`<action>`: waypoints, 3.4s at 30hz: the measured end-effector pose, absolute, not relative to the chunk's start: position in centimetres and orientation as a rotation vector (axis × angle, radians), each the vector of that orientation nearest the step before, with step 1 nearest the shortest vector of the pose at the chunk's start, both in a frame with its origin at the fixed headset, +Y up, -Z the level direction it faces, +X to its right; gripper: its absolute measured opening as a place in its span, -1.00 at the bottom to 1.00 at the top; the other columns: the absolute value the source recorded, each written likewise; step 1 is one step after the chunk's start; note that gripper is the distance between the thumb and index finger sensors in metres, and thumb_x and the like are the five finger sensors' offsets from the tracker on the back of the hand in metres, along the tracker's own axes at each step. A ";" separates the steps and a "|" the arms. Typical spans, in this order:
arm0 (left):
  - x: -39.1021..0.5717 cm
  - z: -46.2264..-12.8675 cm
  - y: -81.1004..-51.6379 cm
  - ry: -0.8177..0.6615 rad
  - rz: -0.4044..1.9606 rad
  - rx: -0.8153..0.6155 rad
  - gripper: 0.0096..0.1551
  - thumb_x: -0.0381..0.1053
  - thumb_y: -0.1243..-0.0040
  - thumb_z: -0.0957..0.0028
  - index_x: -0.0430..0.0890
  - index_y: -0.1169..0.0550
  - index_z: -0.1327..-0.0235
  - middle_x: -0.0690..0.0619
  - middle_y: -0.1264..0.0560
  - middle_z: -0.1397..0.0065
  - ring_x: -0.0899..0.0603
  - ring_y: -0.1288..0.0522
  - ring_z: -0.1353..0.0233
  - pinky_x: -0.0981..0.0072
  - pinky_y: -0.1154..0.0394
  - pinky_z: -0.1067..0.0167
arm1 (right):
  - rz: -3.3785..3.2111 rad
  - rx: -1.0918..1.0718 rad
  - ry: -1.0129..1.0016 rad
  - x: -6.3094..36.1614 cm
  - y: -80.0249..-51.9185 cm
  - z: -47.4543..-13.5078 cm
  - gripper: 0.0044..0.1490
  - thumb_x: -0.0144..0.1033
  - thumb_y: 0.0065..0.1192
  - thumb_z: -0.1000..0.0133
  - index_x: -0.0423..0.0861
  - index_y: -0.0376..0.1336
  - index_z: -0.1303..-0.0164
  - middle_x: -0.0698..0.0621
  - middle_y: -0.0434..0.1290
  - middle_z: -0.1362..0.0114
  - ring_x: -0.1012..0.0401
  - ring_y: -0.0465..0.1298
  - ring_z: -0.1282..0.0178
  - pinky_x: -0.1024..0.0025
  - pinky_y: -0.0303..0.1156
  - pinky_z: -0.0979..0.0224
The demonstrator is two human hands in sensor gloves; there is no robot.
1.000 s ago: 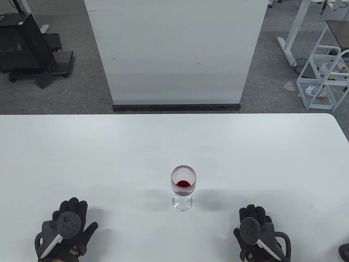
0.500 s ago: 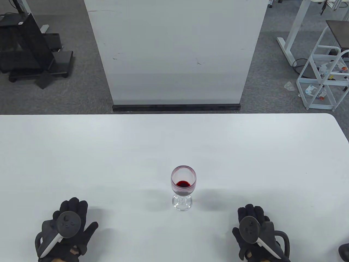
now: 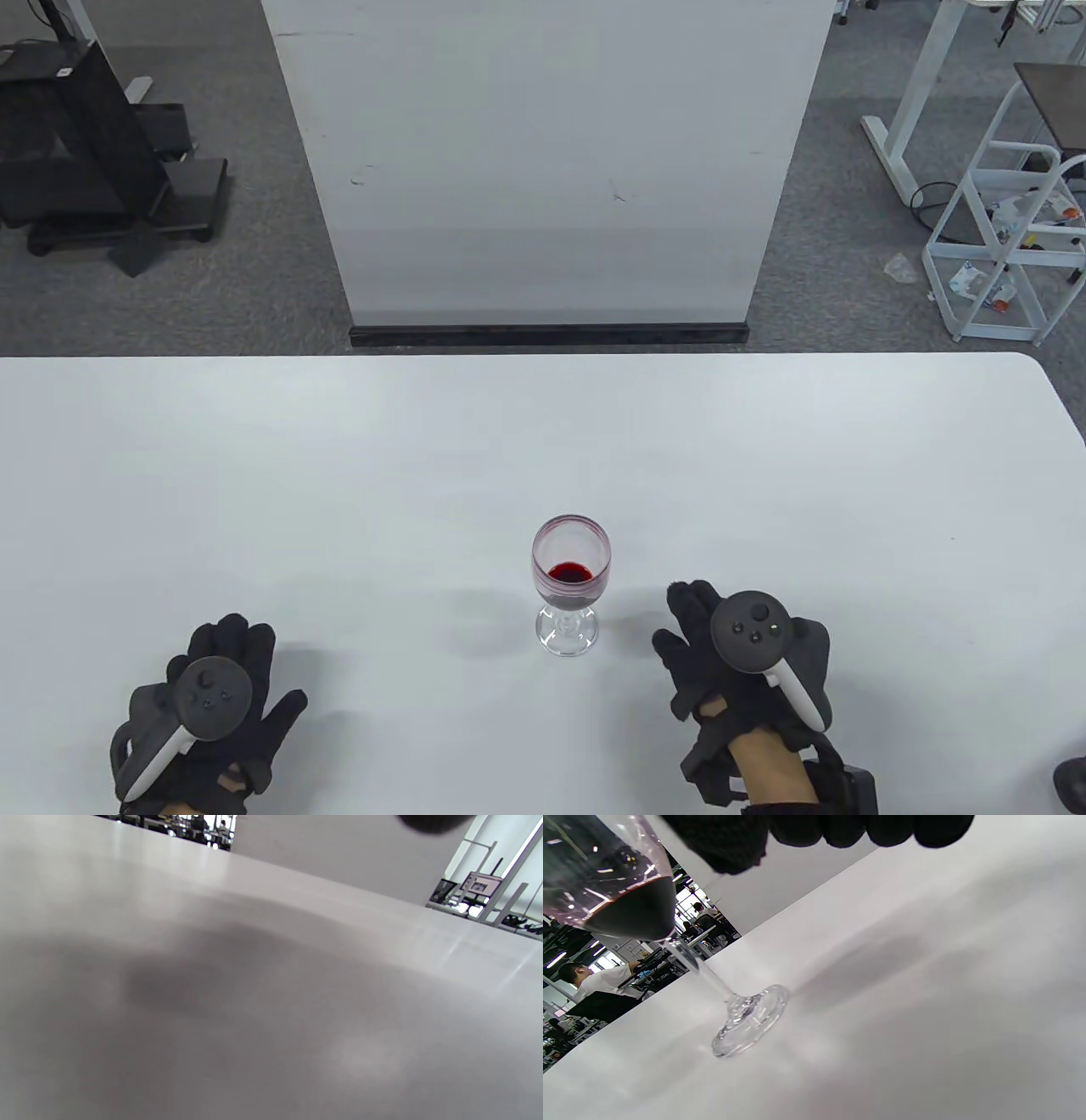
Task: Shake wine glass on table
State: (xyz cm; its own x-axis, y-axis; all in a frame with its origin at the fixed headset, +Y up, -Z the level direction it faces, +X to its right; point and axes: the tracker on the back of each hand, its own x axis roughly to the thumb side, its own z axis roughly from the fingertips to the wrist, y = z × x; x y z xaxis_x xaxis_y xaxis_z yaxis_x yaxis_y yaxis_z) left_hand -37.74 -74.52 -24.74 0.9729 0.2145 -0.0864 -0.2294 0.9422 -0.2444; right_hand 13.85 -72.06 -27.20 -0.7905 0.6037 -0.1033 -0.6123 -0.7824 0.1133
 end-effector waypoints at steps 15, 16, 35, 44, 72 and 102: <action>-37.6 -24.9 -74.5 0.043 0.241 -0.257 -0.04 0.45 0.18 0.06 0.21 0.23 -0.48 0.15 0.44 -0.64 -0.11 0.52 -0.61 0.01 0.51 -0.48 | 2.136 -0.078 0.329 7.5 -76.0 -31.1 -0.19 -0.13 0.38 -0.06 -0.03 0.09 -0.47 -0.08 0.16 -0.60 0.02 0.40 -0.31 0.23 0.46 -0.16; -37.6 -24.9 -74.5 0.042 0.241 -0.257 -0.04 0.45 0.19 0.06 0.21 0.23 -0.48 0.15 0.44 -0.64 -0.12 0.52 -0.61 0.01 0.51 -0.48 | 2.117 -0.081 0.335 7.3 -76.2 -31.2 -0.19 -0.13 0.38 -0.06 -0.03 0.09 -0.47 -0.08 0.16 -0.60 0.02 0.41 -0.30 0.24 0.47 -0.15; -37.5 -25.0 -74.6 0.047 0.229 -0.274 -0.04 0.45 0.19 0.06 0.21 0.23 -0.48 0.15 0.44 -0.63 -0.12 0.52 -0.61 0.01 0.50 -0.48 | 1.844 -0.182 0.394 5.7 -78.8 -31.8 -0.32 -0.11 0.25 -0.16 -0.02 0.12 -0.45 -0.08 0.15 -0.61 0.08 0.45 -0.21 0.21 0.46 -0.12; -37.5 -25.1 -74.7 0.056 0.221 -0.275 -0.04 0.45 0.19 0.06 0.21 0.23 -0.48 0.15 0.44 -0.63 -0.12 0.52 -0.60 0.01 0.50 -0.48 | 1.833 -0.167 0.423 5.9 -78.9 -31.8 -0.31 -0.09 0.24 -0.15 -0.03 0.12 -0.46 -0.09 0.13 -0.62 0.07 0.45 -0.21 0.18 0.45 -0.14; -37.4 -24.9 -74.7 0.052 0.208 -0.265 -0.04 0.45 0.18 0.07 0.21 0.23 -0.48 0.15 0.44 -0.63 -0.12 0.52 -0.60 0.01 0.50 -0.48 | 1.845 -0.146 0.452 6.9 -78.9 -31.6 -0.29 -0.04 0.22 -0.16 -0.05 0.12 -0.46 -0.11 0.11 -0.63 0.06 0.43 -0.23 0.17 0.44 -0.15; -37.4 -24.9 -74.7 0.058 0.217 -0.271 -0.04 0.45 0.18 0.07 0.21 0.23 -0.48 0.15 0.44 -0.63 -0.11 0.52 -0.60 0.01 0.51 -0.48 | 1.866 -0.148 0.474 7.1 -78.6 -31.6 -0.30 -0.05 0.25 -0.14 -0.07 0.15 -0.43 -0.10 0.13 -0.63 0.06 0.44 -0.21 0.13 0.45 -0.13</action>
State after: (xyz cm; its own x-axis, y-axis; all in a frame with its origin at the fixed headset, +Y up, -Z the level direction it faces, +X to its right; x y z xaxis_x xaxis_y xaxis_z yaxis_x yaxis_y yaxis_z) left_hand -37.43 -74.73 -24.93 0.9751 0.2044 -0.0861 -0.2201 0.9404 -0.2593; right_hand 7.10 -78.58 -31.56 -0.3443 0.8789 -0.3300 -0.9299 -0.2709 0.2489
